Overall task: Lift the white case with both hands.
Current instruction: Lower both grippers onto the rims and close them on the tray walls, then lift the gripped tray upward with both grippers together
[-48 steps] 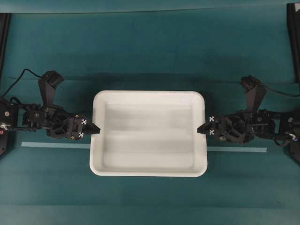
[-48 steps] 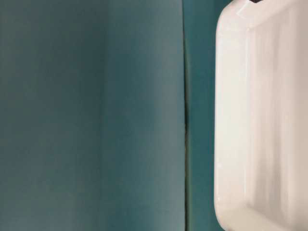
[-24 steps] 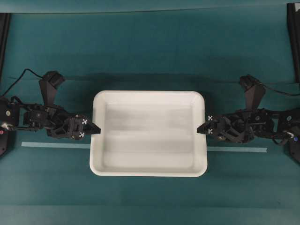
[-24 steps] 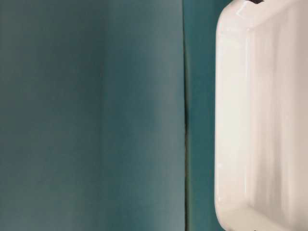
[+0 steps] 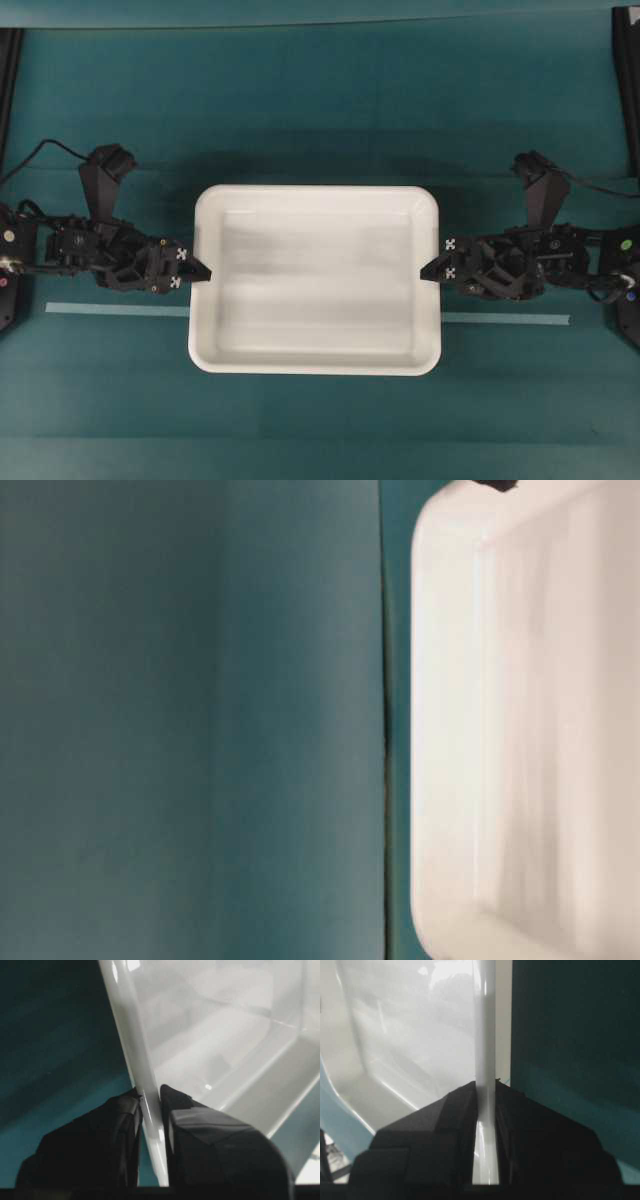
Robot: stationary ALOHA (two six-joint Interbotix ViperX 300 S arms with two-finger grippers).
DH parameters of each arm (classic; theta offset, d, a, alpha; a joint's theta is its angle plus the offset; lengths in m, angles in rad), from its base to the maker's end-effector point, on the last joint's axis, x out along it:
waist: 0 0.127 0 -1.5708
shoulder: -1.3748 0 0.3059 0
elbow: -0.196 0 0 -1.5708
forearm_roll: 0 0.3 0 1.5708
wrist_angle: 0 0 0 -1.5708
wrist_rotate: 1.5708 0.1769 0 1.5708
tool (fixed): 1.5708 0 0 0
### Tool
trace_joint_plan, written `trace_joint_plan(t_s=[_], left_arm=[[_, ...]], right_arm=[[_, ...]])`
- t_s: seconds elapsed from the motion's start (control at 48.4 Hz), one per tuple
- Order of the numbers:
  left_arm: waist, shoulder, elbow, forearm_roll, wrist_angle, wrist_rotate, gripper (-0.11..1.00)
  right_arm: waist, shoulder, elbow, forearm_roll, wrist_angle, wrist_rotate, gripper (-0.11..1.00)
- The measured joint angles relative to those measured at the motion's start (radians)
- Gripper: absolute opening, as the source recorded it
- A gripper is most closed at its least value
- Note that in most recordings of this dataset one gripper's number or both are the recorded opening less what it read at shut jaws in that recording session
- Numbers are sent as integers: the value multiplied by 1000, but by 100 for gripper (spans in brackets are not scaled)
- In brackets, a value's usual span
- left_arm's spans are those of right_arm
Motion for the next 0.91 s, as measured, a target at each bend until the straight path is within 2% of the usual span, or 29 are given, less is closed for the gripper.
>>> trace_joint_plan(t_s=[0.289,0.538,0.91], left_arm=[[-3,-98,-67,0,137,-6,10],[-9,-189,-86,0,247,-15,9],[-28,-328,-114,0,319,-58,9]], right_arm=[[-5,-107,-8,0,150,21,11],[-38,-262,-25,-3,249,15,11],[-52,-431,-64,-3,416,9,11]])
